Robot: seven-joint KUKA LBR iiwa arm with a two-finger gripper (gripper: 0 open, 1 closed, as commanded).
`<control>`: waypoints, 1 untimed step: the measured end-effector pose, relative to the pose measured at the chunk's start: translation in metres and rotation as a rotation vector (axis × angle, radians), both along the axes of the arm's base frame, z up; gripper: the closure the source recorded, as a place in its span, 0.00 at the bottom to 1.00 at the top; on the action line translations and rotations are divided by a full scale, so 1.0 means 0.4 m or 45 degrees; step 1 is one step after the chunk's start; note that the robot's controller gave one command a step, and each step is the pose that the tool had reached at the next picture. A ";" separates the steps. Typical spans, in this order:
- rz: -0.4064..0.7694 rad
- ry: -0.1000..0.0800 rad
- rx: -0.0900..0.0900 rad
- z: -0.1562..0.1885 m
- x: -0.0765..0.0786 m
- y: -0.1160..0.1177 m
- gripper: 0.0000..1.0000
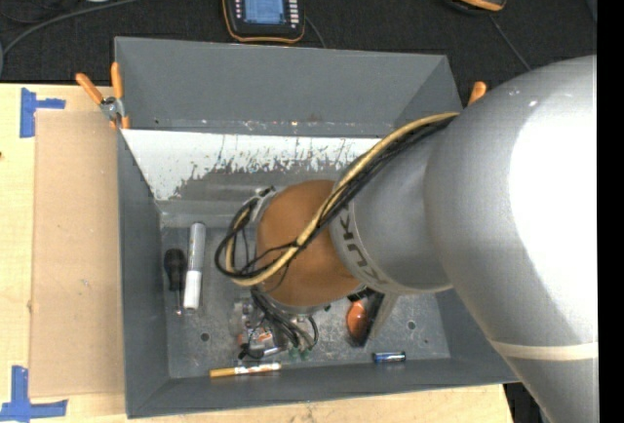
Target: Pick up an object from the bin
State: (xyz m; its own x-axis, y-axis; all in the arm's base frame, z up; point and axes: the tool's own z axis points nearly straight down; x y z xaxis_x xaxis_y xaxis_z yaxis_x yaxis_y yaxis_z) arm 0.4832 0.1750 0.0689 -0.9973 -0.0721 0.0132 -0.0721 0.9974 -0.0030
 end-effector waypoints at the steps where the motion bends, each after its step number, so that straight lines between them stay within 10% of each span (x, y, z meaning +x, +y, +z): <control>1: -0.004 0.000 0.000 0.000 0.000 -0.001 1.00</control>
Offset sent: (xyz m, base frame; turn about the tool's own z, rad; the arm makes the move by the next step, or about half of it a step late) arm 0.0000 0.0000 0.0000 0.0000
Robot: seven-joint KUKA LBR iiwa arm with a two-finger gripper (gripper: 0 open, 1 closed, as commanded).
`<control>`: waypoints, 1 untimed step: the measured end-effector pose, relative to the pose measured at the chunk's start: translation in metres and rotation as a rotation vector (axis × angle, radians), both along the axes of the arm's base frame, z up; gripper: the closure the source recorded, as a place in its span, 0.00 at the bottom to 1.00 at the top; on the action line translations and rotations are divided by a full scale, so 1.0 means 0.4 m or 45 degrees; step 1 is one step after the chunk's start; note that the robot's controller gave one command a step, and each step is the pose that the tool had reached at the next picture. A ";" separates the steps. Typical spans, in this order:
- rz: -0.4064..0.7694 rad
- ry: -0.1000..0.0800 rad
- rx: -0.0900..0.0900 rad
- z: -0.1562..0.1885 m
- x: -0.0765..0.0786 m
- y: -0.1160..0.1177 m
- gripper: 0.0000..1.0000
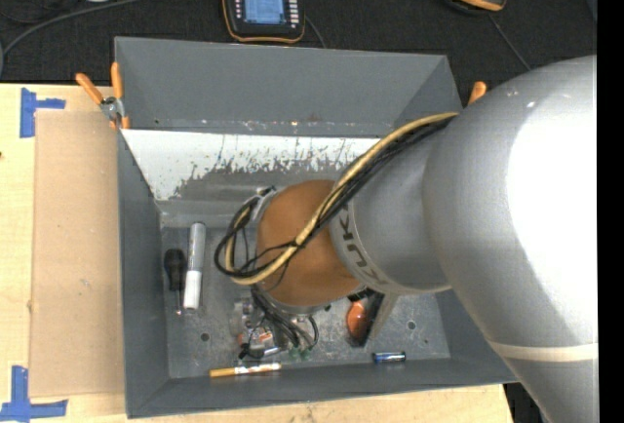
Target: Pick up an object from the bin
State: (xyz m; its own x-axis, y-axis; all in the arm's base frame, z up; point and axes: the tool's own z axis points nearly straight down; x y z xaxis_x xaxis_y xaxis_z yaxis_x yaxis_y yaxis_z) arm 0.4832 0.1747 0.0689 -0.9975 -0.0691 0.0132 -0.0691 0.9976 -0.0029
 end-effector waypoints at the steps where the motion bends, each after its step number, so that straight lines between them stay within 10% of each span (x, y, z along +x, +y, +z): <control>1: -0.002 0.000 0.000 0.000 0.000 0.000 1.00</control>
Offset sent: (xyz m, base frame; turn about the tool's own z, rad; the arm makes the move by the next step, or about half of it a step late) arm 0.0000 0.0000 0.0000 0.0000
